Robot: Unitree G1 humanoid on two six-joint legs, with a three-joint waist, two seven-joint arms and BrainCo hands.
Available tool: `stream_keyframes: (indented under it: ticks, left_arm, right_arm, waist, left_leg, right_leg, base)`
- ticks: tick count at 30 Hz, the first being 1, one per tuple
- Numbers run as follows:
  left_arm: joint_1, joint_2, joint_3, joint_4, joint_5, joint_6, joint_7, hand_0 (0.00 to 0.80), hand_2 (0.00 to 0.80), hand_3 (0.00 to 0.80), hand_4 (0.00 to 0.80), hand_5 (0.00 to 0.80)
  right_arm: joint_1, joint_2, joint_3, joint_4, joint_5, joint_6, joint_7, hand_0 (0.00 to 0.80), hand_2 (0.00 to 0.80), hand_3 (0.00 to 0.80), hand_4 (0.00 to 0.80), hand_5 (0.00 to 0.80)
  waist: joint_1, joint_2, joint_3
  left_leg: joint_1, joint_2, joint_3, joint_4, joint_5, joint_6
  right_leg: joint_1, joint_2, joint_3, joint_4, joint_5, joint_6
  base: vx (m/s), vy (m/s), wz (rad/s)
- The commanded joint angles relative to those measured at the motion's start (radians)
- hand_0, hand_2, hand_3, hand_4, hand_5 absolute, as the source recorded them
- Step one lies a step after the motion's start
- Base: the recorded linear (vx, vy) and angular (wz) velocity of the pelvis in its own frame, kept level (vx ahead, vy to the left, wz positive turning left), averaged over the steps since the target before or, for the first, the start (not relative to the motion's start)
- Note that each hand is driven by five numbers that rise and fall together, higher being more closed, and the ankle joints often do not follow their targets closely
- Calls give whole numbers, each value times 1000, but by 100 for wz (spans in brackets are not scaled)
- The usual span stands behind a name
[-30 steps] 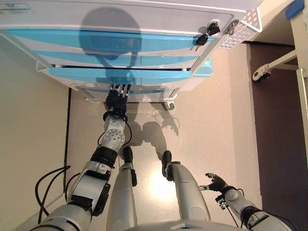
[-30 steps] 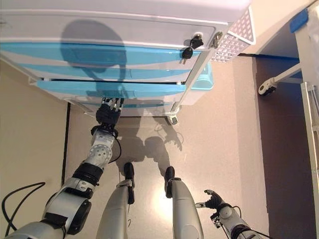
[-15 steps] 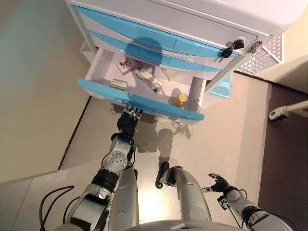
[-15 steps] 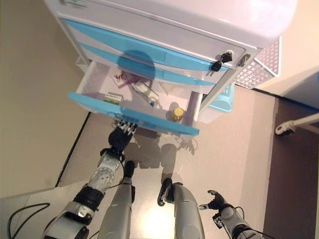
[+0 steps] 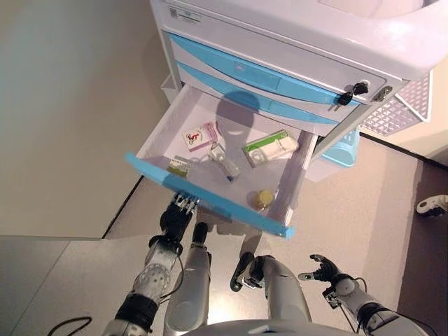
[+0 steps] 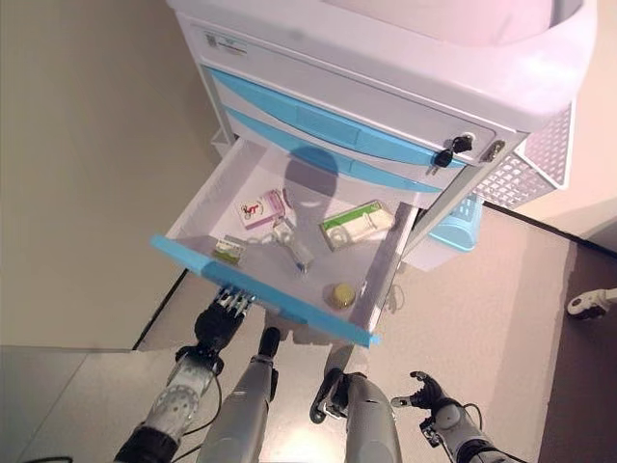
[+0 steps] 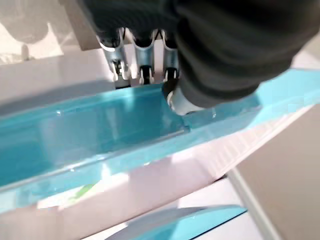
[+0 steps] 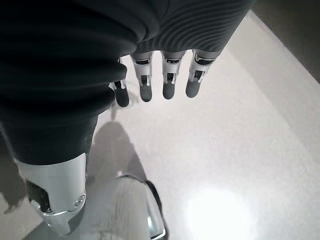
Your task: Open the drawer and pick up the medicine
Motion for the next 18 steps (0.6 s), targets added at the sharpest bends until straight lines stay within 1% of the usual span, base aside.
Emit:
stream_keyframes:
  ticks: [1,3,4,6,9,13,16,17,18]
  left_arm:
    - [-40,31,185,-324,-18,-121,-157,800,800,800,800,800]
    - [2,32,229,-368,-27,-140,-149,800,800,800,800,800]
    - [3,32,230,-369,-27,-140,-149,800,800,800,800,800]
    - [48,21,273,-387,-44,-157,-137,800,800,800,800,800]
    - [70,15,296,-377,-45,-163,-125,800,800,800,800,800]
    - [101,4,313,-363,-46,-172,-99,800,800,800,800,800]
    - [104,2,311,-360,-42,-173,-94,800,800,800,800,800]
    - [112,-1,301,-339,-28,-170,-75,800,800,800,800,800]
    - [112,-1,301,-339,-27,-170,-75,800,800,800,800,800]
  right_arm:
    - [61,-51,-21,45,-26,12,-5,0,0,0,0,0]
    - [60,-46,-29,57,-32,17,-6,0,0,0,0,0]
    - [60,-46,-29,57,-32,17,-6,0,0,0,0,0]
    - [60,-42,-34,62,-40,16,-8,0,0,0,0,0]
    - [60,-45,-36,57,-41,16,-7,0,0,0,0,0]
    - [58,-42,-41,53,-36,19,-13,0,0,0,0,0]
    - [56,-42,-43,53,-32,20,-16,0,0,0,0,0]
    - [50,-42,-46,50,-26,23,-22,0,0,0,0,0]
    - [50,-42,-46,50,-26,23,-22,0,0,0,0,0]
  waist:
    - [22,19,-89]
    - [33,26,-90]
    - [33,25,-89]
    - [44,28,-90]
    - [48,29,-90]
    - [56,31,-87]
    - [58,32,-86]
    - [56,31,-82]
    - [56,31,-82]
  left_leg:
    - [-43,-71,29,174,-133,113]
    - [-26,-75,31,171,-139,118]
    - [-25,-75,31,171,-139,118]
    - [-15,-74,42,173,-148,125]
    - [-10,-73,52,172,-151,129]
    - [-4,-75,70,155,-149,138]
    - [-5,-74,75,150,-147,140]
    - [-6,-72,89,146,-147,146]
    - [-6,-72,90,146,-147,146]
  right_leg:
    - [-4,1,43,-82,154,61]
    - [8,-8,46,-80,154,65]
    - [8,-8,46,-80,155,65]
    - [13,-15,55,-80,158,71]
    - [11,-18,61,-79,162,74]
    - [10,-25,74,-90,175,87]
    - [8,-25,78,-94,178,89]
    - [-1,-25,90,-99,187,94]
    - [-1,-25,90,-99,187,94]
  base:
    - [14,52,9]
    - [9,50,4]
    - [11,48,1]
    - [9,50,2]
    - [7,42,-2]
    - [3,51,-6]
    - [1,43,-5]
    - [9,50,-1]
    - [10,73,-8]
